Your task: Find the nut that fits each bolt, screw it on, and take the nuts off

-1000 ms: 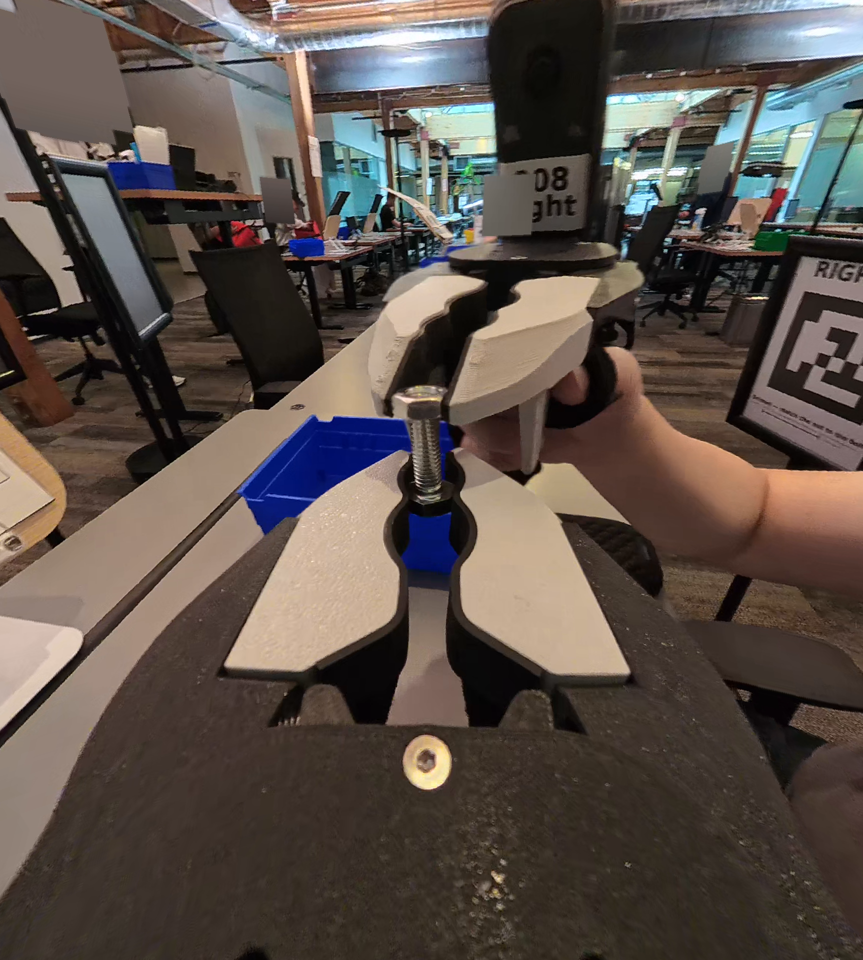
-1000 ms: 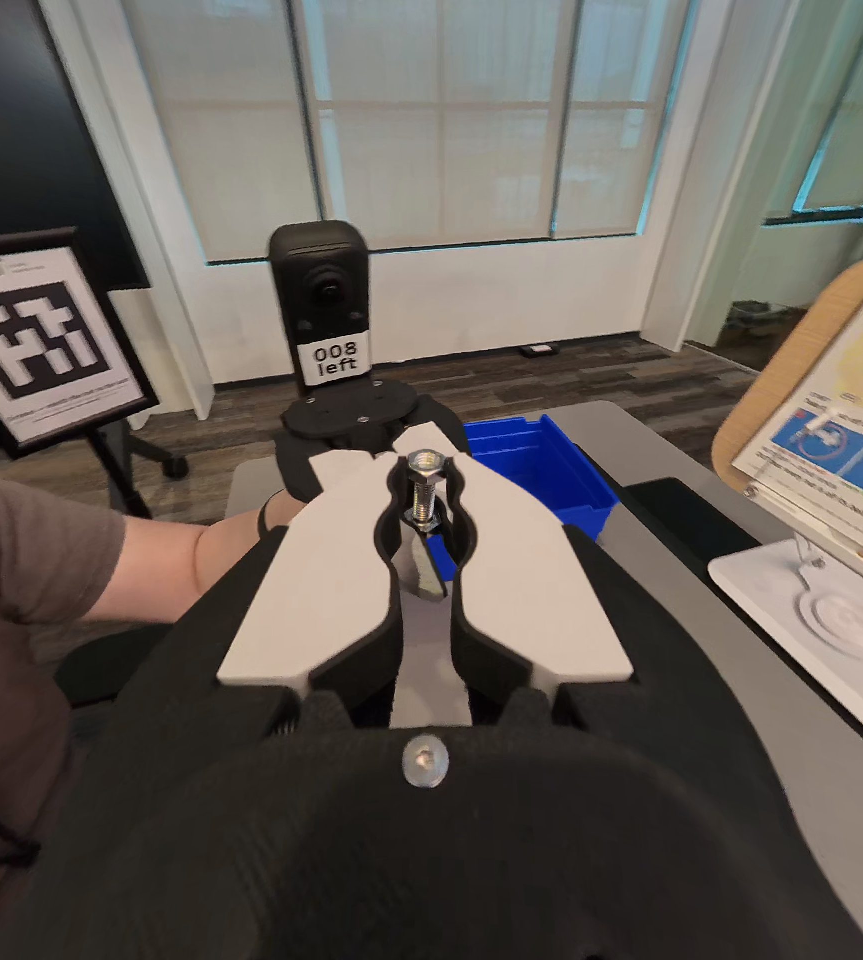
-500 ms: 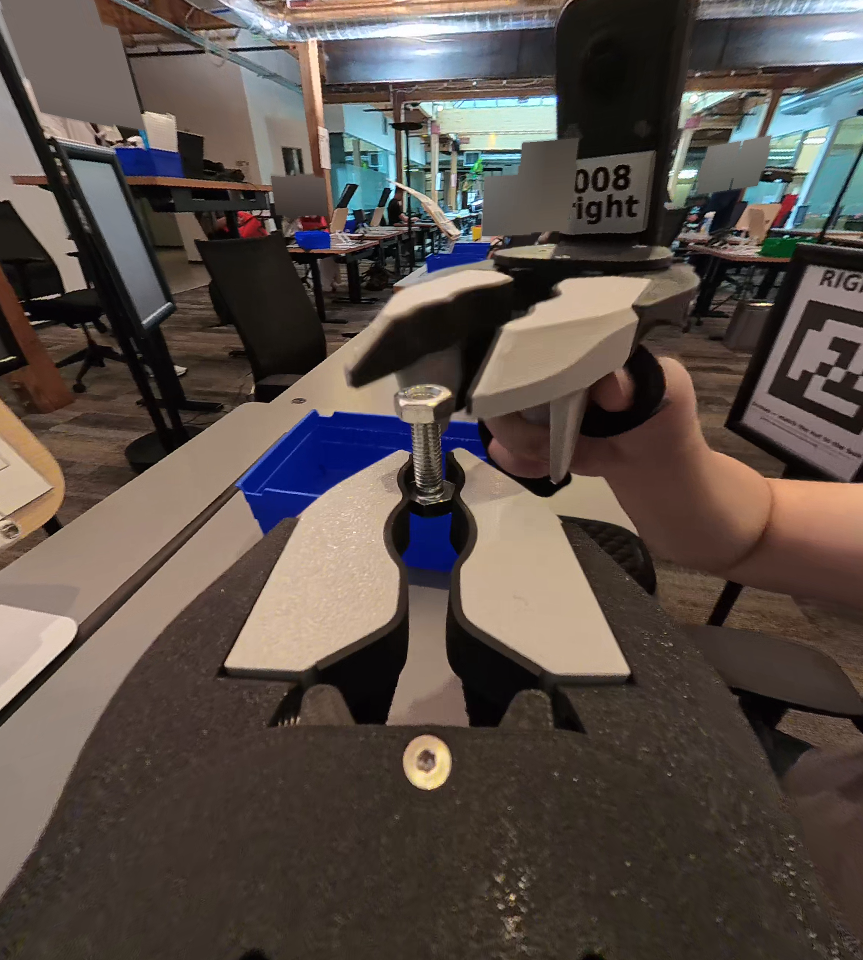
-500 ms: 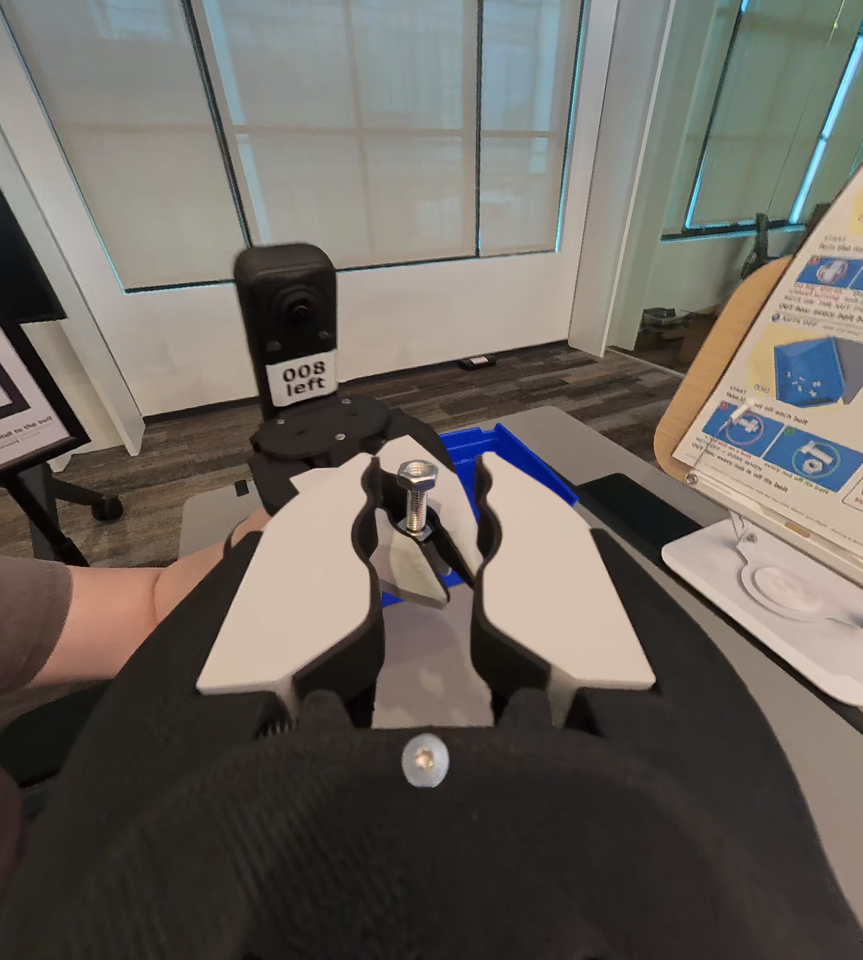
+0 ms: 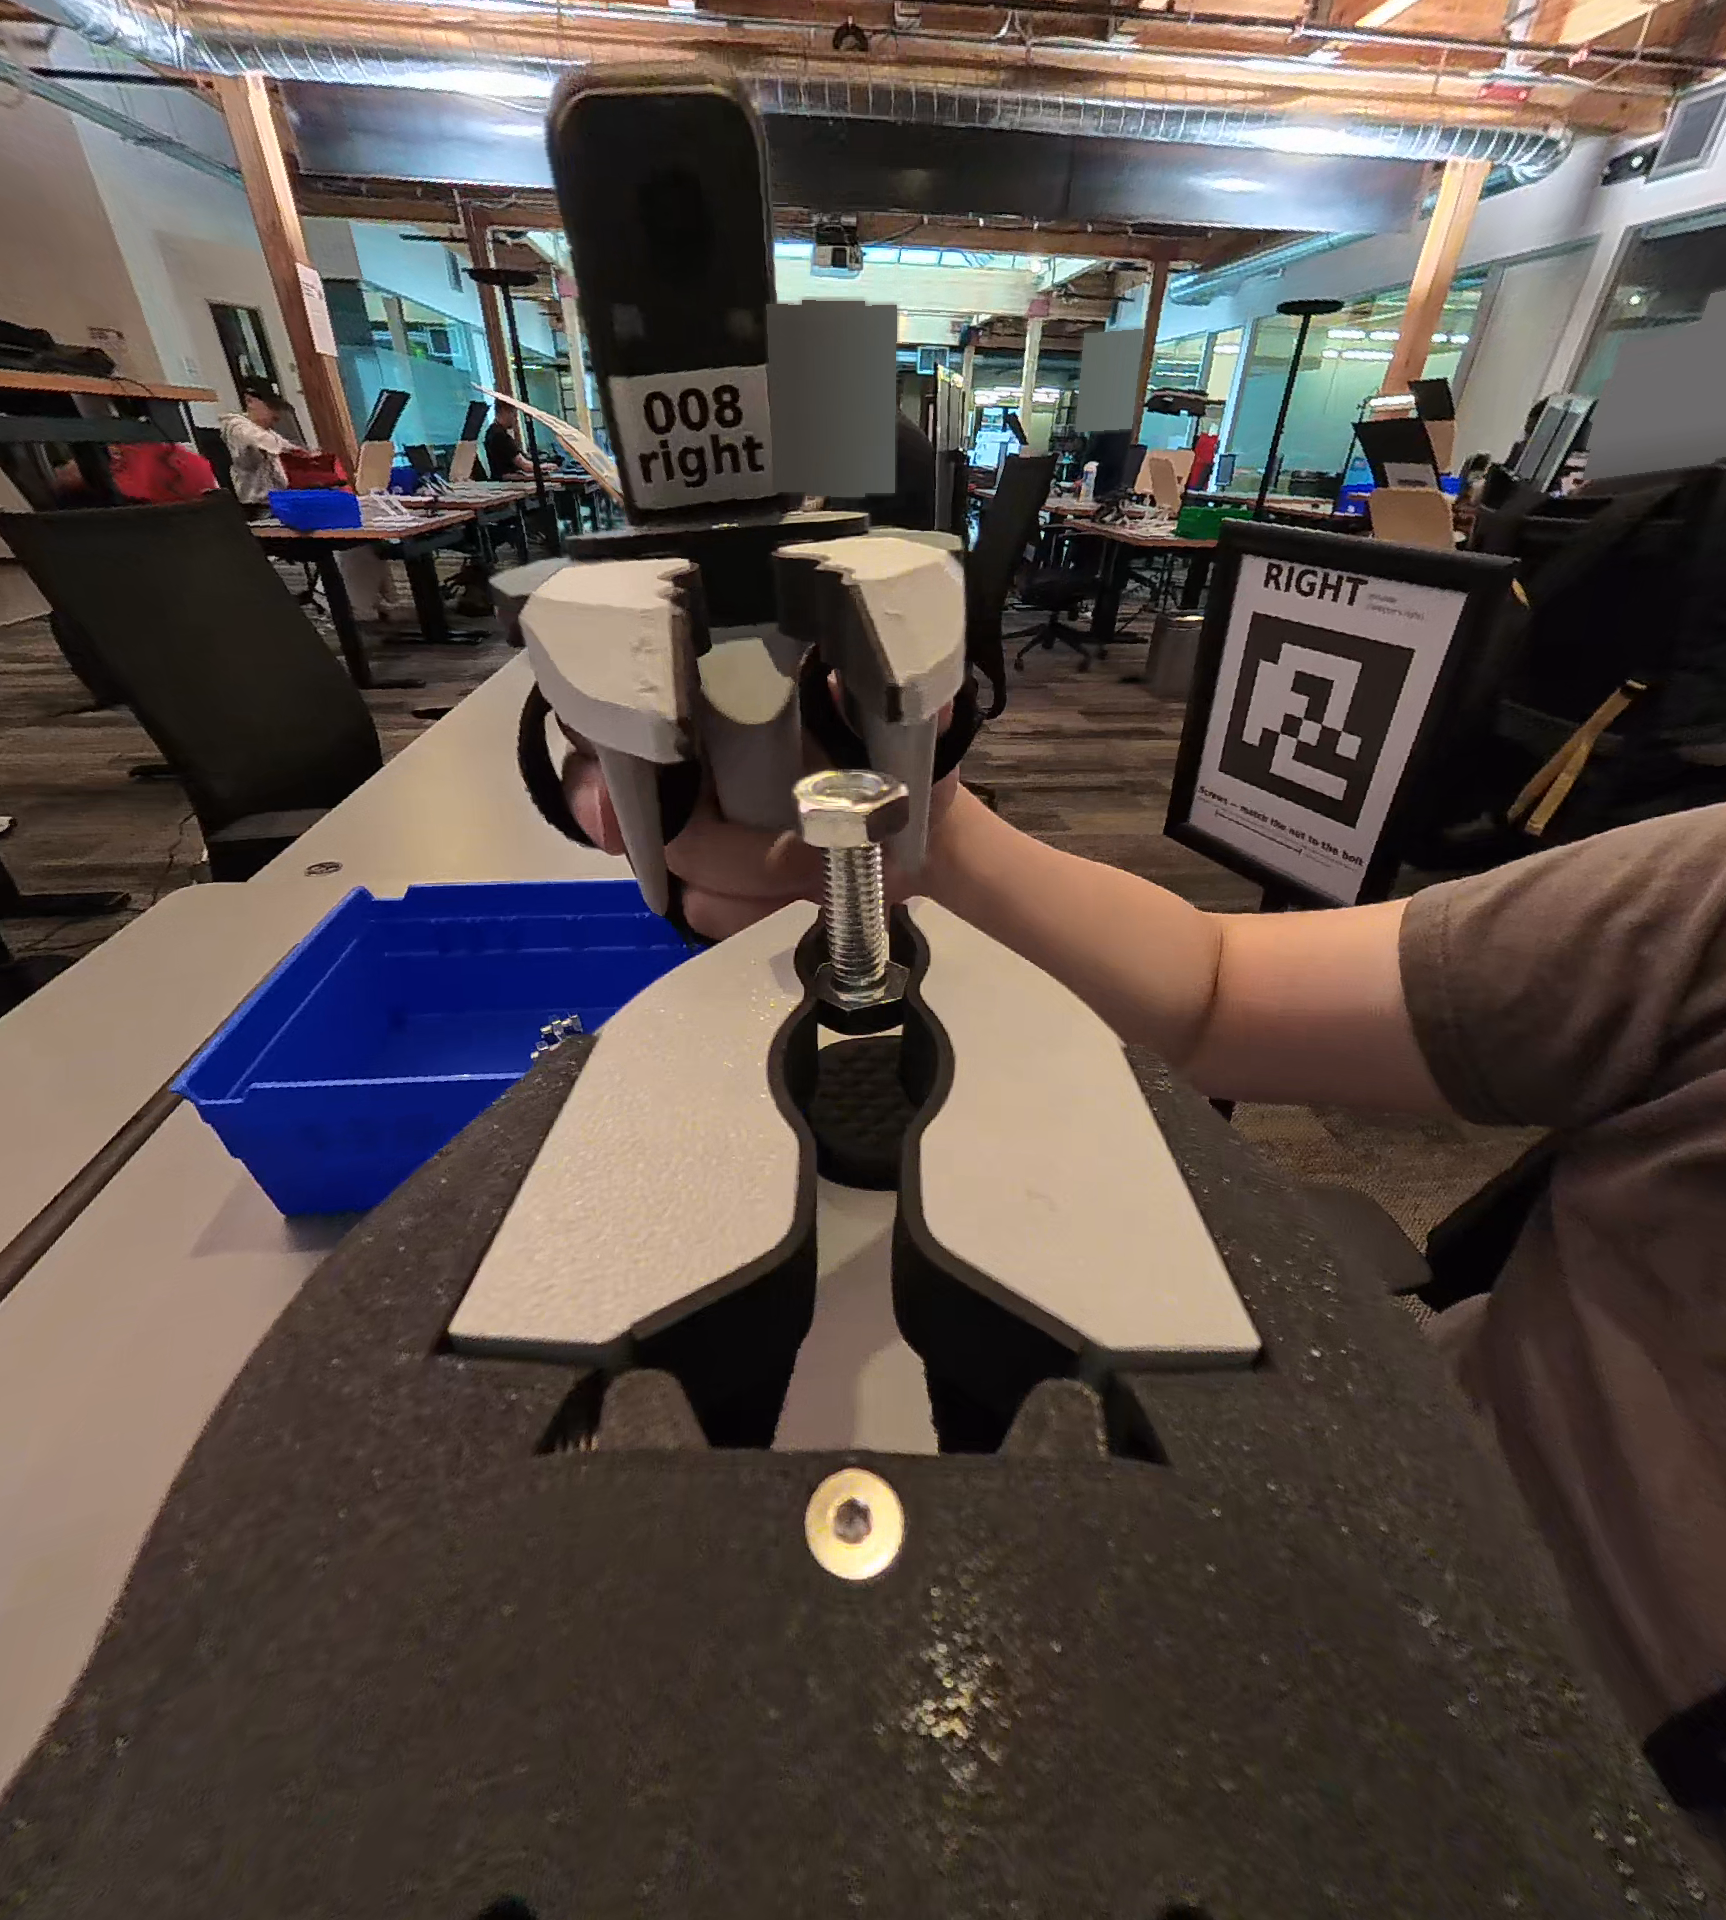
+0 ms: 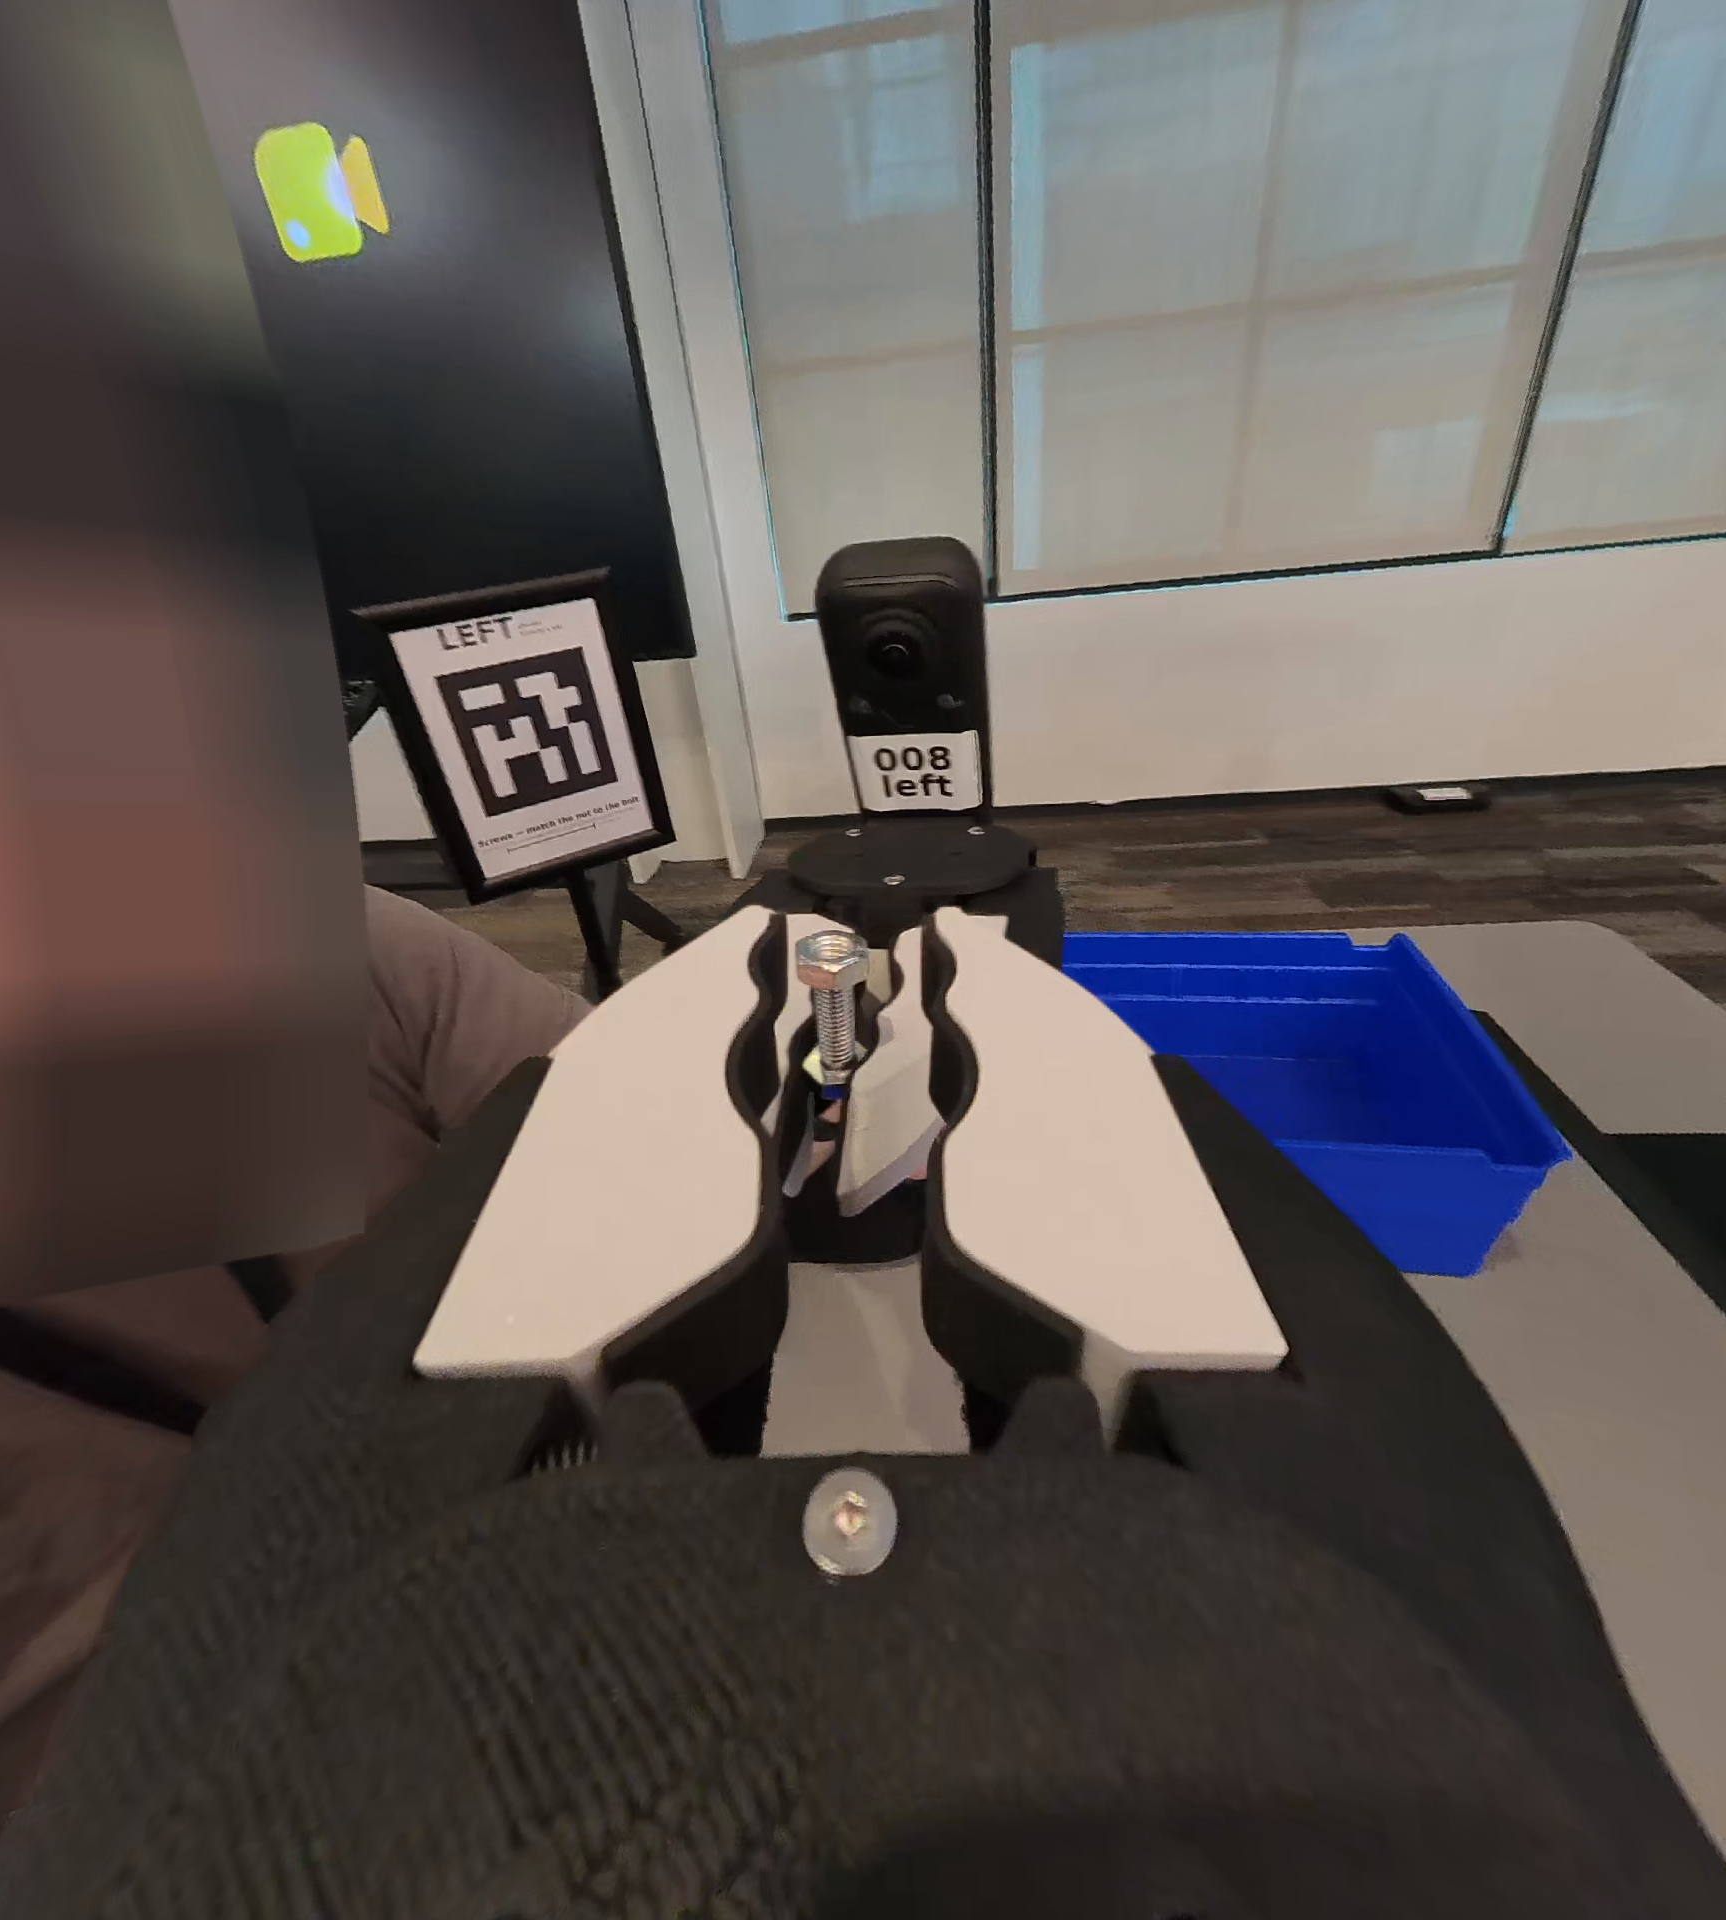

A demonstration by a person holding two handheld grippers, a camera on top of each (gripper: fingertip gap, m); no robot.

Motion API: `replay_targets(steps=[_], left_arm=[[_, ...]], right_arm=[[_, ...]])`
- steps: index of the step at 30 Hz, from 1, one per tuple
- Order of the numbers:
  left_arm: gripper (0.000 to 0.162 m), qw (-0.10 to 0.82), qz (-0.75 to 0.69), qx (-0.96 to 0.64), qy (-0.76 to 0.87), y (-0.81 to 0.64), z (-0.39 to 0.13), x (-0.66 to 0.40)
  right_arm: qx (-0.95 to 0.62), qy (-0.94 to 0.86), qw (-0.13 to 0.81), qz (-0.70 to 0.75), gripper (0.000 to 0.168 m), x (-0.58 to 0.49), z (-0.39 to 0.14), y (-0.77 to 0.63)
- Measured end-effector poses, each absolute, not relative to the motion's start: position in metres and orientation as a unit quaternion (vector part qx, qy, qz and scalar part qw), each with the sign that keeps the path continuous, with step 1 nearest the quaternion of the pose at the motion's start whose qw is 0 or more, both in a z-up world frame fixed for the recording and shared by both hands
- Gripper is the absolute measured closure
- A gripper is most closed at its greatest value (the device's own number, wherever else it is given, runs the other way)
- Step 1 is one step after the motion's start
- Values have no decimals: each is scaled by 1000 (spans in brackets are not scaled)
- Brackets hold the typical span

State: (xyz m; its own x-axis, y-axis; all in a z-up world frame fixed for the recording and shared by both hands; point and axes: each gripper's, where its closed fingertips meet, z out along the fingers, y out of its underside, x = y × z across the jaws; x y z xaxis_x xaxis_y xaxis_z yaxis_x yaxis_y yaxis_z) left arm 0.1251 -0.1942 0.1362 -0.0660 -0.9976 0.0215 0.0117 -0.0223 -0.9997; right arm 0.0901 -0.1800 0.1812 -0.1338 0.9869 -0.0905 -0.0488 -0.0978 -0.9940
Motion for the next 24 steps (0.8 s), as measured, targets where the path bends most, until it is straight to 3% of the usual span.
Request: replay_targets(steps=[24], left_arm=[[152,494,-512,-493,501,-190,137,125]], right_arm=[[-485,-502,454,554,153,83,171,-184]])
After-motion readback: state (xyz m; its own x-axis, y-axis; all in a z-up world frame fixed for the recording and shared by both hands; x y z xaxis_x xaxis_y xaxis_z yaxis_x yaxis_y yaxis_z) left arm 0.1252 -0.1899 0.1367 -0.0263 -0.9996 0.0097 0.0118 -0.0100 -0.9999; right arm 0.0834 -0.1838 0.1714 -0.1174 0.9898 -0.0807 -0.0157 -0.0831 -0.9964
